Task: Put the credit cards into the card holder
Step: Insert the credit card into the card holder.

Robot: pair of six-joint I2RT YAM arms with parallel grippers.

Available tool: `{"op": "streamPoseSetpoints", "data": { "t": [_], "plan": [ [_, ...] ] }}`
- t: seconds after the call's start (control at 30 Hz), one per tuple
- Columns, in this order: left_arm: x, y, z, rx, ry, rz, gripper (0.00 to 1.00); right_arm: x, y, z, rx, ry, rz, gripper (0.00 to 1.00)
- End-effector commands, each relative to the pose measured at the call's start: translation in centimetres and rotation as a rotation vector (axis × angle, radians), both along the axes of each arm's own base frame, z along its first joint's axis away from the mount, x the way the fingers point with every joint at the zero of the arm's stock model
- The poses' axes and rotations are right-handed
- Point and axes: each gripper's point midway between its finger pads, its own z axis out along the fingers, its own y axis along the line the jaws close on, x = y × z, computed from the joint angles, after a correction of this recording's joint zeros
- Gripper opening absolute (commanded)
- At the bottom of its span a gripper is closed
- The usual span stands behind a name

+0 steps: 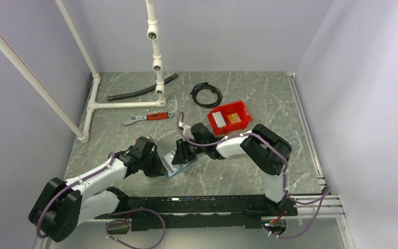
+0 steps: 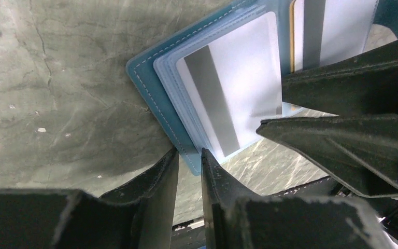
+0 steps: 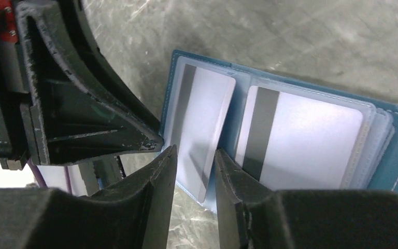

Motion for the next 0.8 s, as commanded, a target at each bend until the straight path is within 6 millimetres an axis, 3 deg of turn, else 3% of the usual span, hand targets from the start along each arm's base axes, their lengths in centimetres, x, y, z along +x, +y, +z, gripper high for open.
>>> {"op": "streamPoseSetpoints", "data": {
  "t": [0.0, 0.07, 0.2, 0.33, 0.43, 0.57, 0.67, 0.77],
  "plan": [
    [1.8, 0.5, 0.3, 0.060, -0.063, 0.006, 0.28, -2.5, 0.9, 0.7, 0.099, -0.132, 0.205, 0.38],
    [2.0, 0.7, 0.3, 0.074, -0.069, 0.004, 0.28, -2.4, 0.7, 0.1, 0.076, -0.142, 0.237, 0.38],
    [1.5, 0.5, 0.9, 0.061, -0.046, 0.001, 0.29, -1.0, -0.4, -0.3, -0.046, -0.110, 0.143, 0.40],
    [0.7, 0.9, 2.2, 0.046, -0.041, 0.025, 0.40, 0.0, -2.2, 0.6, -0.173, -0.079, 0.023, 0.53],
    [0.5, 1.1, 3.2, 0.037, -0.050, 0.041, 0.51, 0.3, -2.8, 1.4, -0.200, -0.074, -0.023, 0.57],
    [0.3, 0.7, 3.9, 0.002, -0.037, 0.047, 0.57, 0.6, -2.5, 2.4, -0.185, -0.079, -0.047, 0.57],
    [0.4, 0.0, 4.1, -0.039, -0.030, 0.055, 0.52, 0.7, -1.8, 2.9, -0.155, -0.084, -0.040, 0.50],
    [0.6, -0.4, 4.4, -0.068, -0.032, 0.061, 0.48, 0.7, -1.3, 2.6, -0.148, -0.068, -0.024, 0.19]
  ]
}}
